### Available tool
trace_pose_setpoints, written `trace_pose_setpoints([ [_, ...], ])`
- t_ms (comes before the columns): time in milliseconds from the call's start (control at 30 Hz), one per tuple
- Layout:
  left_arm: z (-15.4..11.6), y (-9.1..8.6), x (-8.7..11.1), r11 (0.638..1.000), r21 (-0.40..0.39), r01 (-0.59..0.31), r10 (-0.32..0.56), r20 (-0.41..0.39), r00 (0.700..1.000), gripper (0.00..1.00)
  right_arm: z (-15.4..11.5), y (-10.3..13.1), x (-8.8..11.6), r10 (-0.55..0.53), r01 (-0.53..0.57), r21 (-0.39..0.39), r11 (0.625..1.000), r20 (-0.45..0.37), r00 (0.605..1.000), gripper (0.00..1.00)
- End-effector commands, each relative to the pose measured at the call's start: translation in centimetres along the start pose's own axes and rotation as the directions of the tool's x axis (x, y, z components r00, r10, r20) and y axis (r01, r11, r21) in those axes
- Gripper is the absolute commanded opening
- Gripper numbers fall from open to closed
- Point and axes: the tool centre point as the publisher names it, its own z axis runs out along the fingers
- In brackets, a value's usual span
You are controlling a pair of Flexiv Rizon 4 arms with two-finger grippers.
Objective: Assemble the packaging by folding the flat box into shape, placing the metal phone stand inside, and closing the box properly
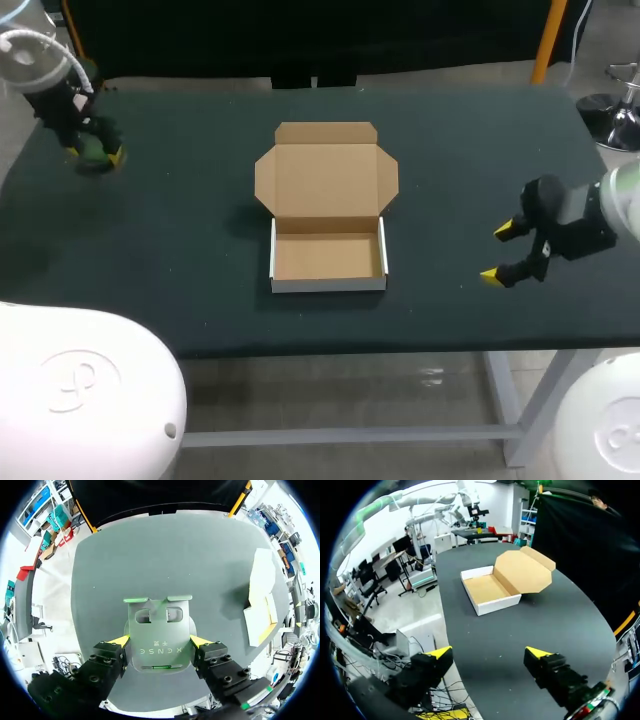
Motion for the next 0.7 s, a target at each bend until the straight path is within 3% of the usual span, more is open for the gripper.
trace_pose_setpoints([
  [33, -1.8, 1.8, 2.0, 1.0, 0.018, -0.016, 0.015, 0.03, 0.999, 0.0, -0.2, -0.1, 0.0, -0.001, 0.001, -0.003, 1.0, -0.003, 1.0, 1.0],
  [333, -3.7, 3.8, 6.9, 0.996, 0.033, -0.085, 0.084, 0.03, 0.996, 0.0, -0.2, -0.1, 0.0, -0.001, 0.001, -0.003, 1.0, -0.003, 1.0, 1.0],
  [700, -4.3, 4.8, 14.0, 0.984, 0.032, -0.173, 0.172, 0.051, 0.984, 0.0, -0.2, -0.1, 0.0, -0.001, 0.001, -0.003, 1.0, -0.003, 1.0, 1.0],
])
